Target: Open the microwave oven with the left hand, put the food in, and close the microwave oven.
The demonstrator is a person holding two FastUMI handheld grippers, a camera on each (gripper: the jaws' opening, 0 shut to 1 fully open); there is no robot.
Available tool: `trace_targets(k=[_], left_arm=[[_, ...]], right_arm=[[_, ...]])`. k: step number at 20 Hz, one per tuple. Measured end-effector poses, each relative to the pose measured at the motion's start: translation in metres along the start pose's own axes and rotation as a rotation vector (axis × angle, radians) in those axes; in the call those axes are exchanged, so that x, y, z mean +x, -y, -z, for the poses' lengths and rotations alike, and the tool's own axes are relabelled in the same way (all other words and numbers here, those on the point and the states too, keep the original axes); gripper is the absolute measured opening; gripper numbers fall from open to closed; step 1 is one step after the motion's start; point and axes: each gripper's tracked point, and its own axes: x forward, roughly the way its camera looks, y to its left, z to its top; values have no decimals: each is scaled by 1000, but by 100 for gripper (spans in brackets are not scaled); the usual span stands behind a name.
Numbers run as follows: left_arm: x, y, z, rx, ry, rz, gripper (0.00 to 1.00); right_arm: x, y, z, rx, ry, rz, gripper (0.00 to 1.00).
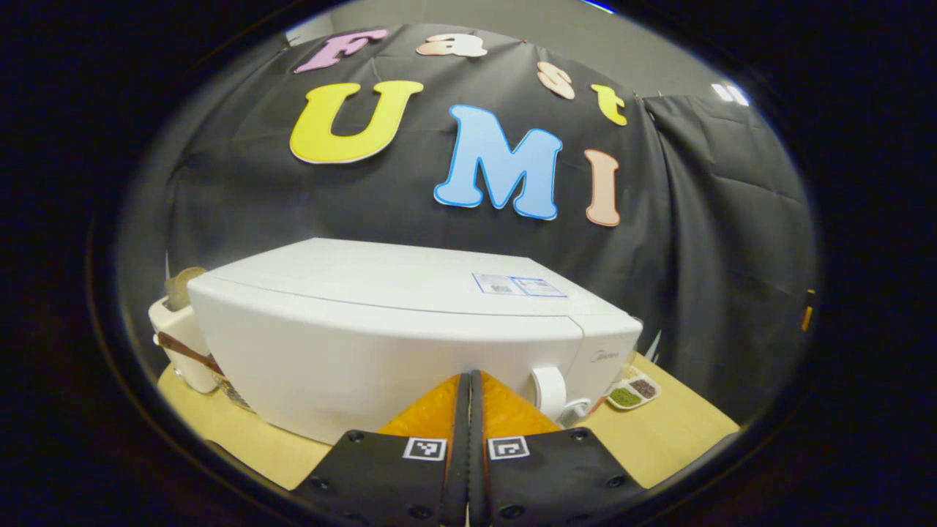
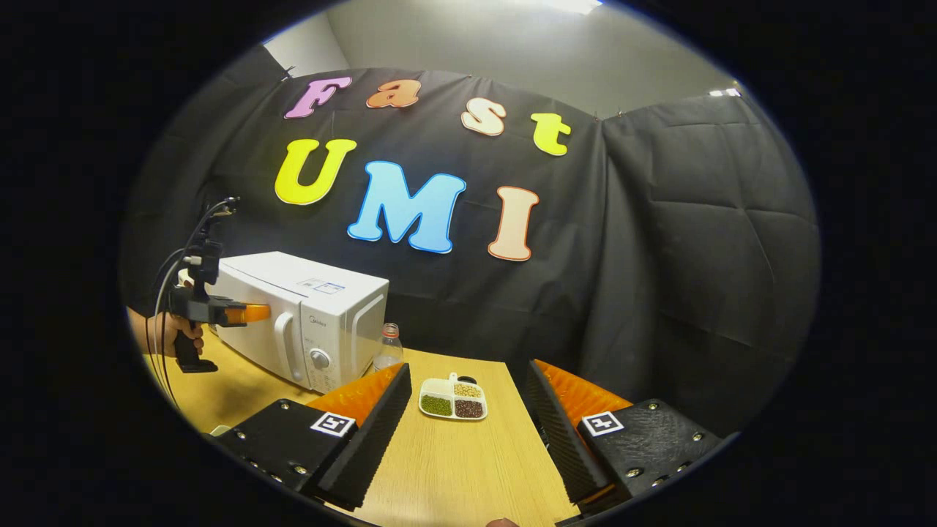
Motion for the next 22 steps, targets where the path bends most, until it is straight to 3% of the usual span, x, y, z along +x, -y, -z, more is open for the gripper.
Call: trace_targets(k=[4, 9, 16, 21, 22], left_arm=[[-17, 9, -18, 24, 34, -6, 7], [-91, 0, -58, 26, 143, -4, 7], [-199, -55, -88, 104, 222, -152, 7], [-261, -62, -112, 168, 298, -188, 6], [-269, -61, -114, 171, 318, -188, 13]], right_arm=[[1, -24, -10, 44, 24, -60, 97], [4, -47, -24, 102, 48, -105, 97], [0, -69, -50, 127, 120, -91, 97], [0, -86, -54, 145, 139, -102, 96], [-2, -87, -55, 148, 145, -101, 96]])
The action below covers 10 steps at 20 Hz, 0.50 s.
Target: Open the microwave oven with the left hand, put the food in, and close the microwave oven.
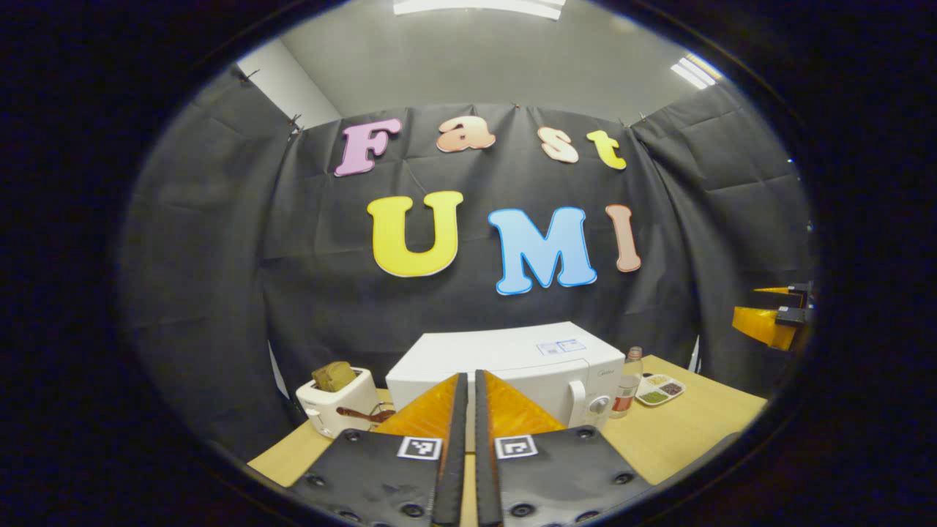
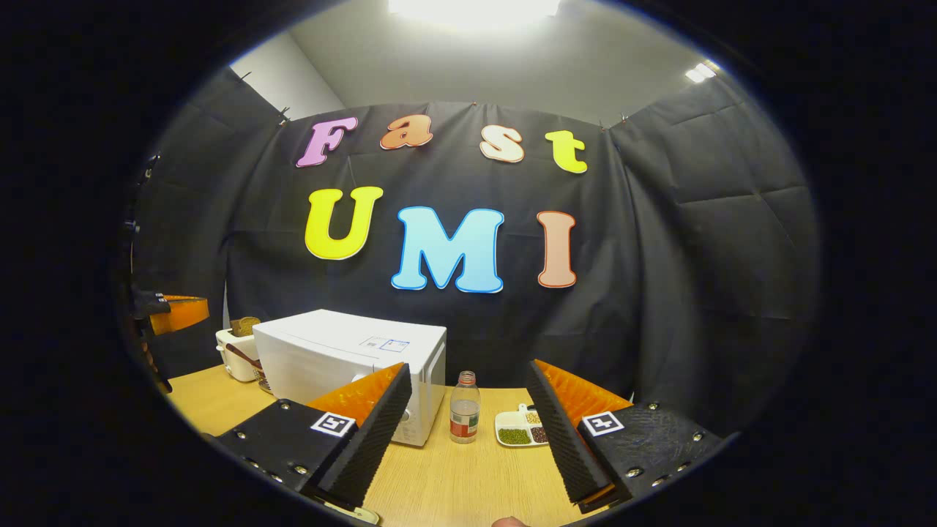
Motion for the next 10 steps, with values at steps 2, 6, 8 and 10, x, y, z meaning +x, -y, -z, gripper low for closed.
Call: trace_targets(k=[2, 6, 8, 10], left_arm=[[-12, -5, -7, -10, 27, -16, 70], [-25, -21, -9, -11, 34, -83, 93], [-27, -25, -11, -18, 35, -99, 95], [-30, -31, -15, -17, 40, -115, 97]], right_arm=[[-2, -2, -2, 12, 8, 7, 96], [-4, -14, -11, 12, 45, 0, 96], [-7, -23, -17, 4, 61, -16, 97], [-11, -30, -24, 3, 88, -24, 96]])
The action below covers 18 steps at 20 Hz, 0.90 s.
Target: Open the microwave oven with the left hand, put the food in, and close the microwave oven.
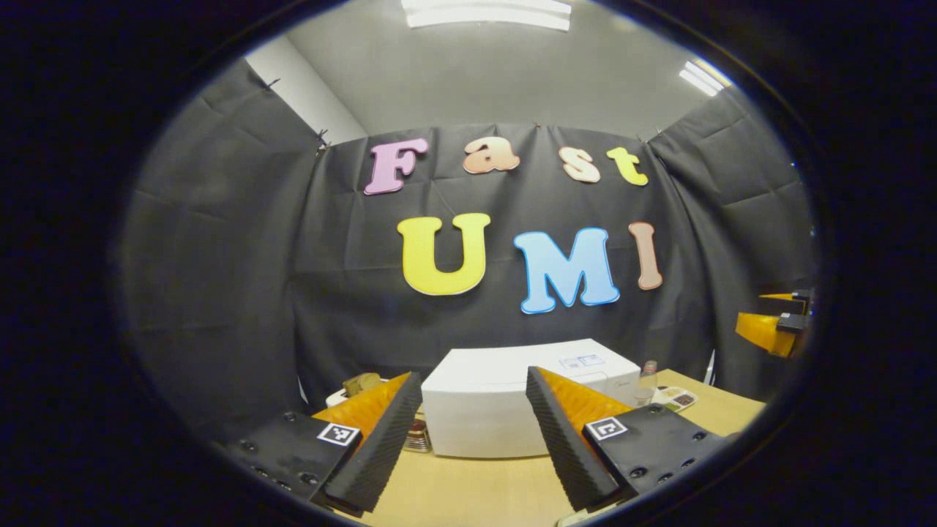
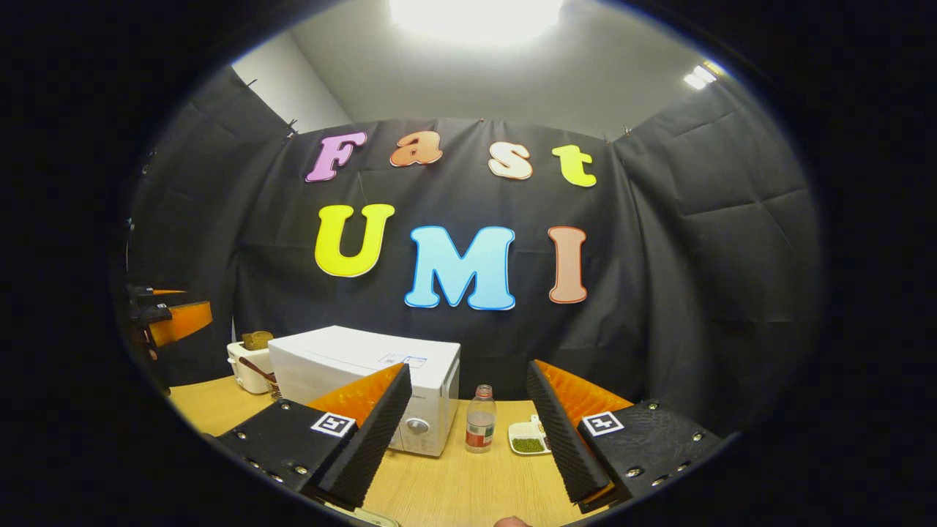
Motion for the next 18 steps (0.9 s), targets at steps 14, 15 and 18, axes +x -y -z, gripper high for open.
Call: trace_targets(k=[14, 15, 18], left_arm=[[-26, -55, -11, 18, 37, -68, 93], [-27, -60, -12, 14, 37, -73, 93], [-30, -68, -11, 7, 45, -74, 100]], right_arm=[[-8, -42, -23, 14, 66, -56, 96], [-9, -44, -22, 14, 64, -56, 96], [-18, -51, -25, 6, 67, -51, 96]])
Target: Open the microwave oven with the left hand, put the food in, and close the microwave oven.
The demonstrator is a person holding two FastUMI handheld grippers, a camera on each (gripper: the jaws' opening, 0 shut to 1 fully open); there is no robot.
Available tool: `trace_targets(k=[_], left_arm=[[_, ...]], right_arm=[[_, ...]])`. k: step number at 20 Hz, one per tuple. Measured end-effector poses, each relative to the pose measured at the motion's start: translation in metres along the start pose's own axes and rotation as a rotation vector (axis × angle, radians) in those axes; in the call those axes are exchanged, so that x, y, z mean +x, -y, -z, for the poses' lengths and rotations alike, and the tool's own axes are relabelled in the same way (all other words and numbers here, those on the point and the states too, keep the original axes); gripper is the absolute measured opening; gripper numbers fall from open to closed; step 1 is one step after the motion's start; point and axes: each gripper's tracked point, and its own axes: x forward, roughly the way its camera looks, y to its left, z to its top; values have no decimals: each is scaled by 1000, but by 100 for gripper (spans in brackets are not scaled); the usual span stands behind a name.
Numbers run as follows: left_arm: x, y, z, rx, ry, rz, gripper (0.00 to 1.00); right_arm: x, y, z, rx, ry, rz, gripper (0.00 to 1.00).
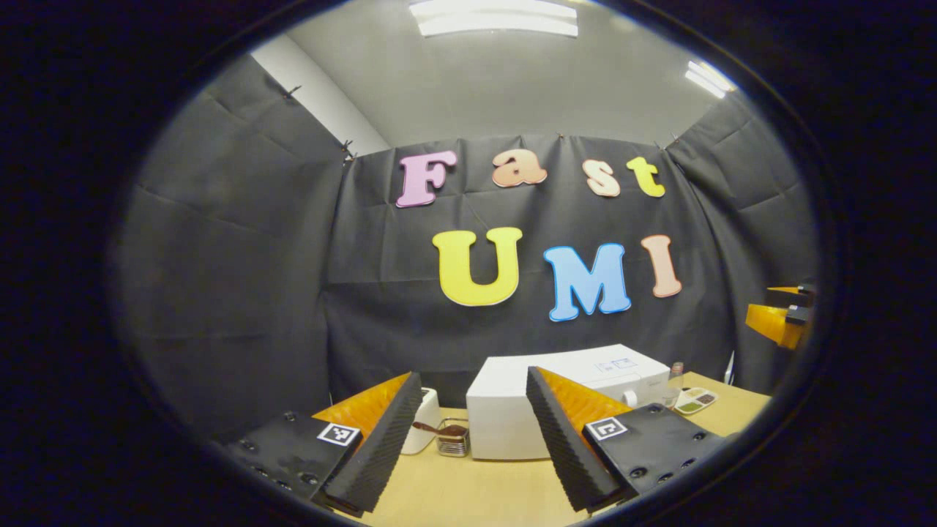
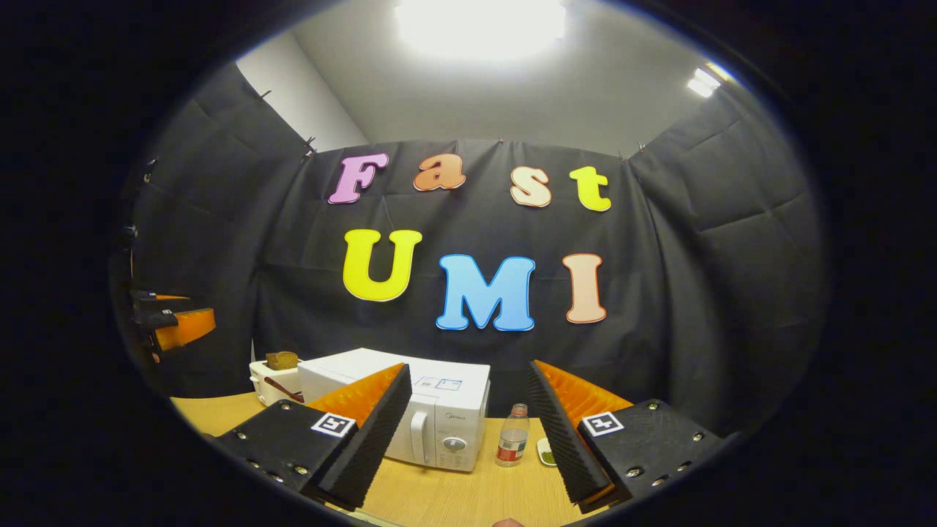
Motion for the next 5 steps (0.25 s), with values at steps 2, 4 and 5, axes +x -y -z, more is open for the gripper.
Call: trace_targets(k=[2, 4, 5], left_arm=[[-2, -4, 0, 3, 0, 4, 96], [-5, -4, -2, 0, 7, 15, 100], [-8, -6, -4, -1, 13, 16, 100]], right_arm=[[-5, -4, -3, -5, 2, 2, 96], [-10, -7, -8, -5, 8, 7, 96], [-12, -9, -11, -3, 13, 9, 96]])
